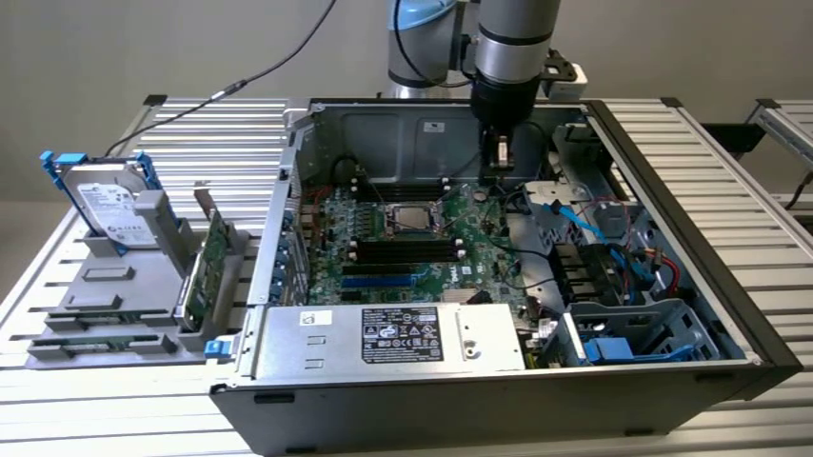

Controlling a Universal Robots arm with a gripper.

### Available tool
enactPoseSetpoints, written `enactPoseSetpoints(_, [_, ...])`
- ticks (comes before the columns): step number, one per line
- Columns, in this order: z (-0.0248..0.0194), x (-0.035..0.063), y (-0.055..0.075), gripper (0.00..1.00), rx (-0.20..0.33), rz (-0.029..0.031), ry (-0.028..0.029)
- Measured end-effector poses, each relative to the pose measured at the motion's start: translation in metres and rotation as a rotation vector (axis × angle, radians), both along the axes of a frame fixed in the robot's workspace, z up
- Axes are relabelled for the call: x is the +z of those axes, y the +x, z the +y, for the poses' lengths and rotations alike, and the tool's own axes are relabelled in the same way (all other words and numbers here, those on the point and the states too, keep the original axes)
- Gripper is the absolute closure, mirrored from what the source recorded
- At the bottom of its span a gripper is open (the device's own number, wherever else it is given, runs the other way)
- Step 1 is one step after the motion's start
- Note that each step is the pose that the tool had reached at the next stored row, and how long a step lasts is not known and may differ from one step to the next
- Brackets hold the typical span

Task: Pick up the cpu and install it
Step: 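Close the cpu cover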

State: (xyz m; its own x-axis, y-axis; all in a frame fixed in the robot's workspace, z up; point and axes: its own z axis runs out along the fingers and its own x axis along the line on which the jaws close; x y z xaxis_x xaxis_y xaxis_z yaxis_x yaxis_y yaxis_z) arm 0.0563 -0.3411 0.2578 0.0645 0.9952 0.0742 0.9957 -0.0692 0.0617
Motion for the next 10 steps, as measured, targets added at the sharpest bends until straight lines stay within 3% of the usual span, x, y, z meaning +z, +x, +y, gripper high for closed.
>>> enactPoseSetpoints(10, [0.0,-0.0152,0.001,0.89,0.001,0.0059,-0.0003])
